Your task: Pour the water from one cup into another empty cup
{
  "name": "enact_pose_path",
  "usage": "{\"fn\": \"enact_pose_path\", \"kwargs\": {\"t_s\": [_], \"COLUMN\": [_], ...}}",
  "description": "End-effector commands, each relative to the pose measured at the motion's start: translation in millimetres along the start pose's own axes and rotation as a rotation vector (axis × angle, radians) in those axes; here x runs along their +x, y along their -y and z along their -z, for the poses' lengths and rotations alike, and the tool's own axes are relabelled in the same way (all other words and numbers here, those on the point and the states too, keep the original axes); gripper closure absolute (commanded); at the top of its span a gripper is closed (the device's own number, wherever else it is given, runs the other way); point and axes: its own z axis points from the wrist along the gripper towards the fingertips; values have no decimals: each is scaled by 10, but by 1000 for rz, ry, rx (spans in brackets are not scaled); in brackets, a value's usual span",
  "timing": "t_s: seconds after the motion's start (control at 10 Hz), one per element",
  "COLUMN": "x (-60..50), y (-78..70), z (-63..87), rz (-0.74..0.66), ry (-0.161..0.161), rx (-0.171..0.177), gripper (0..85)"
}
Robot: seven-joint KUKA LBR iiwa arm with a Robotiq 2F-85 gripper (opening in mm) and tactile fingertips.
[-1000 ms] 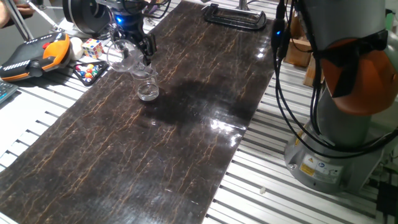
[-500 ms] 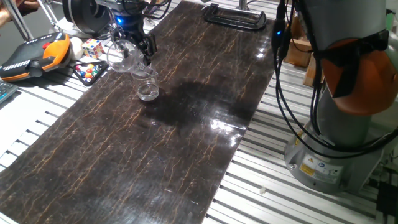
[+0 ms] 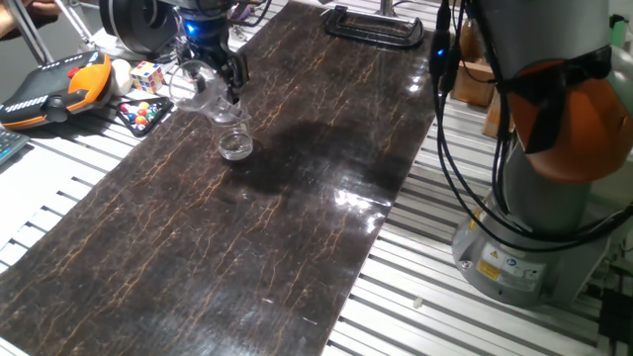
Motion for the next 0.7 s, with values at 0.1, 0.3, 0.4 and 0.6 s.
{"fn": "enact_pose_path", "kwargs": {"t_s": [0.1,0.3,0.4,0.6], "x": [221,392,483,589], "y": [40,64,64,80], "z": [-34,-142,-222,-334], "rz": [6,10,10,9], "ry": [-1,-3,-6,-7], "rx": [-1,-6,-9,-19], "gripper": [843,843,843,843]}}
